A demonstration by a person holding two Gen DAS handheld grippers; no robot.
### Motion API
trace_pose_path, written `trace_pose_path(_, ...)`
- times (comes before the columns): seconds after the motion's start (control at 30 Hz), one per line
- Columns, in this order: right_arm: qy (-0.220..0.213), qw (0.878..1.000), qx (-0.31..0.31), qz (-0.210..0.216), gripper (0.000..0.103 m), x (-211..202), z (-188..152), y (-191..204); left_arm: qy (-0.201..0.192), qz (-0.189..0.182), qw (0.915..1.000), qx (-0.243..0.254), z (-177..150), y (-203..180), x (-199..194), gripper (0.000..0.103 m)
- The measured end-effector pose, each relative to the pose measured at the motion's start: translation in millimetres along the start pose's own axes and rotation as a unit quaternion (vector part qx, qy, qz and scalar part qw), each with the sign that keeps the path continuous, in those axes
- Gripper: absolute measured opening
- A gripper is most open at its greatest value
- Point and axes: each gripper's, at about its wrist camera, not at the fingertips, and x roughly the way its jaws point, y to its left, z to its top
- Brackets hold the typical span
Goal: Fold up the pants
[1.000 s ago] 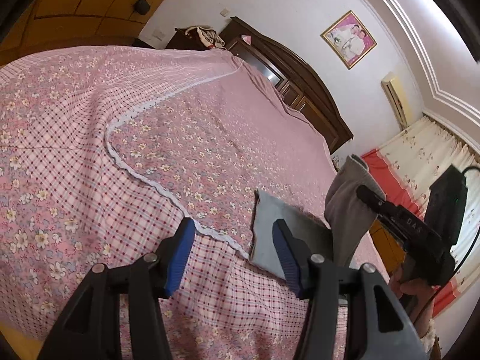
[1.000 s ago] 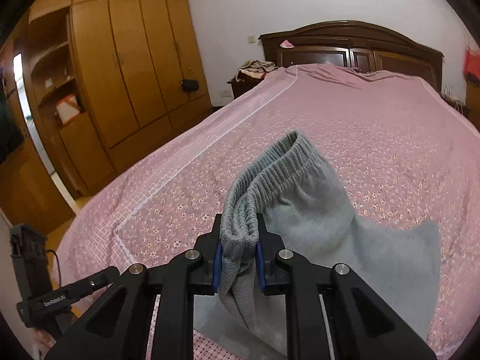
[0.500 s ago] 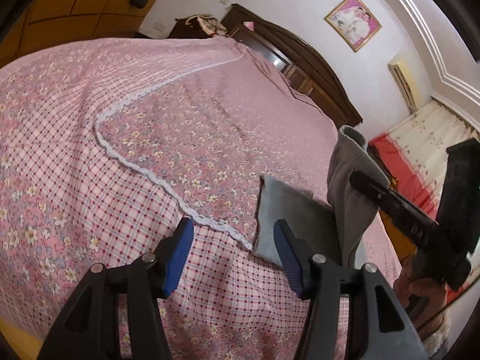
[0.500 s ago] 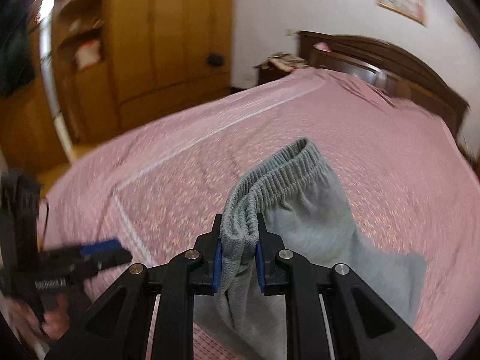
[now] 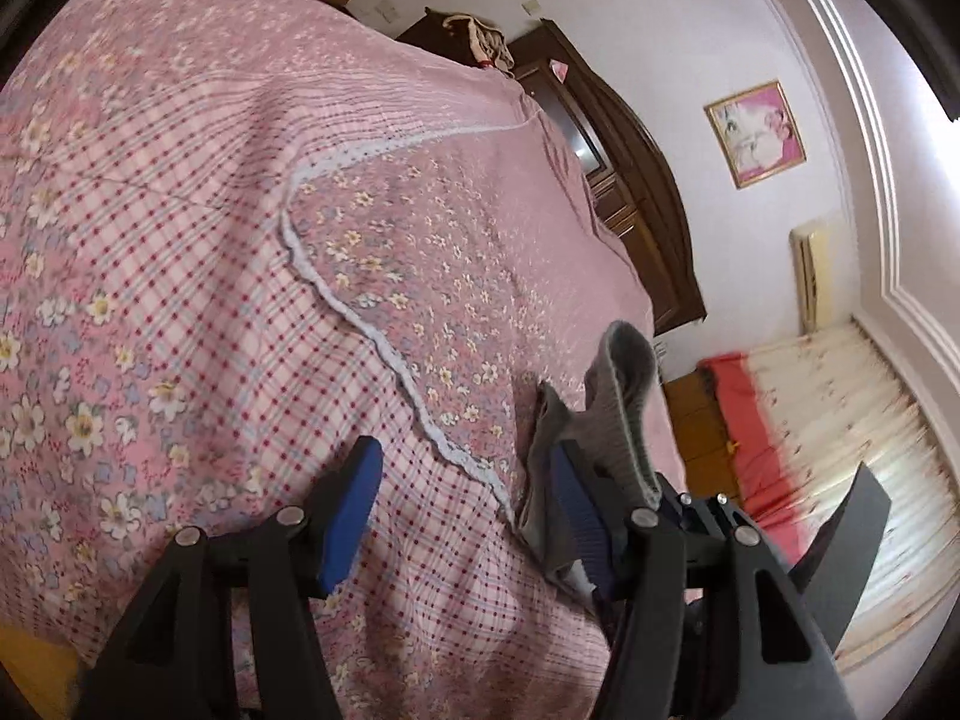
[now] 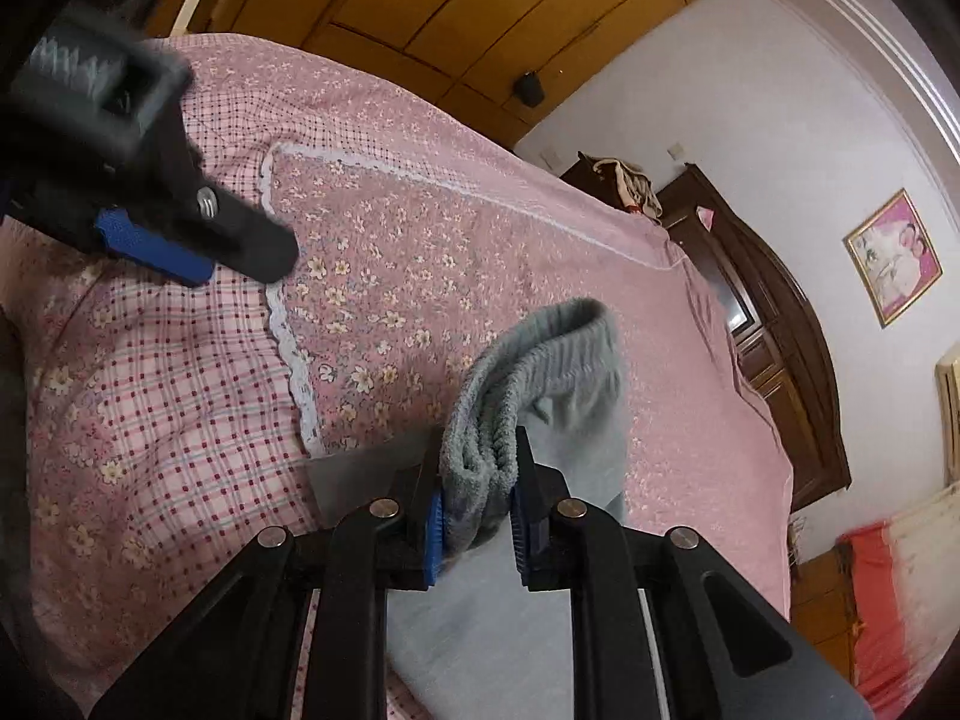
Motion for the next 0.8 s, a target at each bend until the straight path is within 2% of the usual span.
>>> trace_pose_path(0.13,-0.024,0.992,0.12,0.033,0.018,-21.3,-0.6,-62.5,0.004,0.005,1.0,0.004,3.2,3.4,-0.5,0.062)
trace_pose_path(0.2,-0.028,0.976,0.213,0.045,0.018,-43.0,-22.9,-126.4,0.005,0.014,0.9998,0.014,3.3,-1.2,1.0,0.062)
trace_pose_path(0.23,-0.025,0.97,0.239,0.044,0.018,-49.8,-34.5,-147.5,0.005,0.019,0.9996,0.019,4.1,-5.9,2.7,0.062)
trace_pose_path(0.3,-0.014,0.948,0.317,0.031,0.018,-72.9,-83.4,-218.1,0.004,0.028,0.9992,0.027,3.7,-11.3,4.9,0.062)
trace_pose_path(0.33,-0.009,0.942,0.333,0.026,0.018,-79.6,-99.5,-237.0,0.003,0.032,0.9991,0.029,4.1,-15.1,6.9,0.062)
trace_pose_path(0.37,0.0,0.933,0.36,0.015,0.018,-90.5,-129.3,-268.8,0.003,0.038,0.9988,0.032,3.8,-17.5,8.8,0.062)
trace_pose_path(0.47,0.022,0.912,0.409,-0.018,0.019,-115.6,-208.2,-329.2,0.004,0.054,0.9973,0.048,-1.5,-33.5,18.8,0.062)
trace_pose_path(0.57,0.065,0.898,0.432,-0.043,0.019,-119.2,-280.4,-360.6,0.0,0.073,0.9941,0.08,-7.0,-54.5,28.4,0.063)
trace_pose_path(0.63,0.104,0.888,0.446,-0.051,0.019,-111.9,-326.5,-363.5,0.002,0.091,0.9909,0.099,-10.7,-64.5,35.0,0.063)
trace_pose_path(0.7,0.157,0.872,0.459,-0.062,0.019,-94.9,-379.4,-356.7,0.005,0.111,0.9862,0.123,-16.1,-77.3,44.2,0.063)
trace_pose_path(0.8,0.212,0.842,0.49,-0.075,0.019,-78.5,-432.7,-351.9,0.008,0.13,0.9791,0.156,-25.0,-91.9,53.8,0.063)
